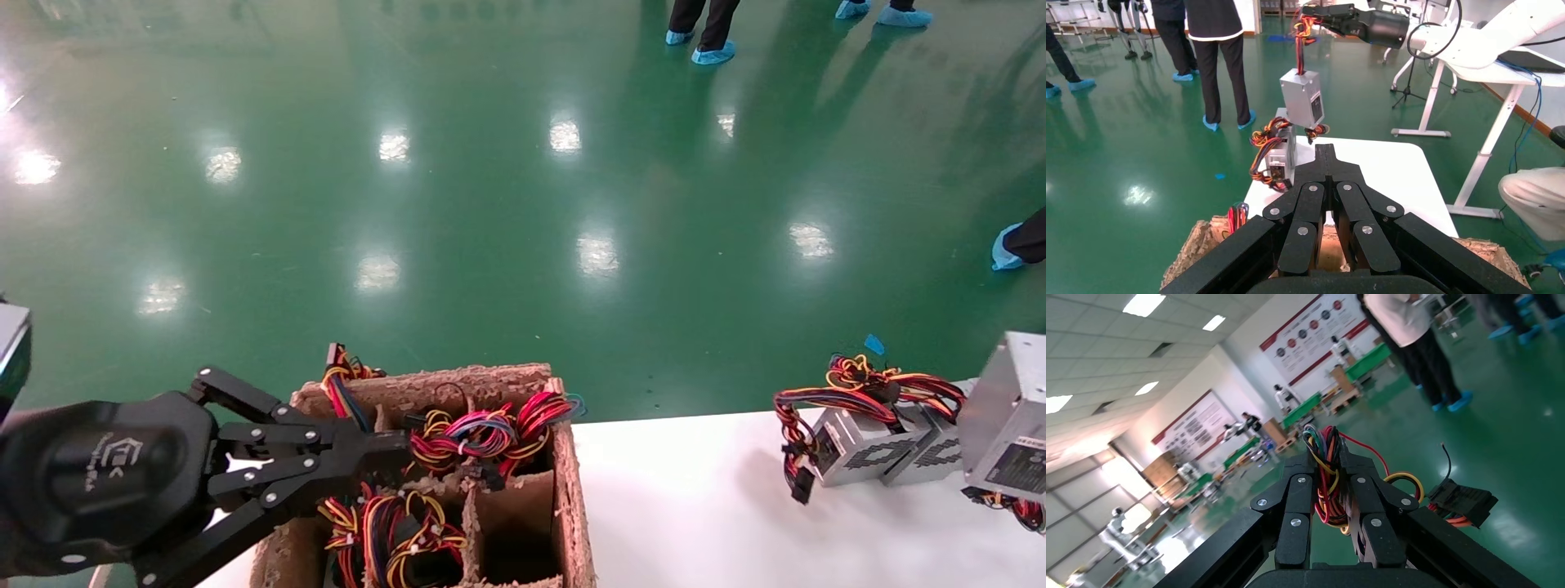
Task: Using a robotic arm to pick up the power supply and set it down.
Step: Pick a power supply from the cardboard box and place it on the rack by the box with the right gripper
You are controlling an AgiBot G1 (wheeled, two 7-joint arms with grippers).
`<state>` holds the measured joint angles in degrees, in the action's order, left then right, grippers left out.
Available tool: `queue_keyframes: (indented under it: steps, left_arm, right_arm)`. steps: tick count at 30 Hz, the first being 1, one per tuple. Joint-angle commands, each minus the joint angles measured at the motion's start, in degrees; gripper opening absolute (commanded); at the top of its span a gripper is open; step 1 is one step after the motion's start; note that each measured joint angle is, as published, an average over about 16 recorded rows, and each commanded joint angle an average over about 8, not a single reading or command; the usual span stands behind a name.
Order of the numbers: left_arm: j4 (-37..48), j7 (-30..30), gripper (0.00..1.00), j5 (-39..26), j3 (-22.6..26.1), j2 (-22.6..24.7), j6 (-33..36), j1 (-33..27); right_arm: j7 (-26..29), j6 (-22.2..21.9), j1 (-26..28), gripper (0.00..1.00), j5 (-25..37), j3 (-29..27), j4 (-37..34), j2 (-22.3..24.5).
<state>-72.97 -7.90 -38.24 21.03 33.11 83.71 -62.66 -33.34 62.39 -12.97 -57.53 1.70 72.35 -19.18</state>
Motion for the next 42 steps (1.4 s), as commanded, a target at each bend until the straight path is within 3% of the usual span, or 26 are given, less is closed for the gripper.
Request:
queue_keyframes:
  steps: [1,14,30,36,42]
  left_arm:
    - [0.00,0.00,0.00,0.00,0.00,0.00,0.00,0.00]
    - [0.00,0.00,0.00,0.01,0.01,0.00,0.00,0.00]
    - [0.00,0.01,0.00,0.01,0.02,-0.01,-0.01,-0.01]
    - [0.00,0.01,0.00,0.02,0.02,-0.01,-0.01,-0.01]
    - [0.00,0.01,0.00,0.02,0.03,-0.01,-0.01,-0.01]
  right_arm:
    - [-1.01,0.30,-2.02,0.00,-1.44,-1.26,0.54,0.13]
    - [-6.28,2.94,-15.40,0.00,-8.57,-11.18,1.11,-0.91]
    - [-9.58,1.63,-33.42,0.00,-13.55,-21.61,2.91,-5.91]
    - [-8.64,-0.70,-34.68,0.00,-13.83,-20.31,2.67,-6.16]
    - [-7.92,-3.38,-29.79,0.00,-13.41,-15.65,1.33,-5.56]
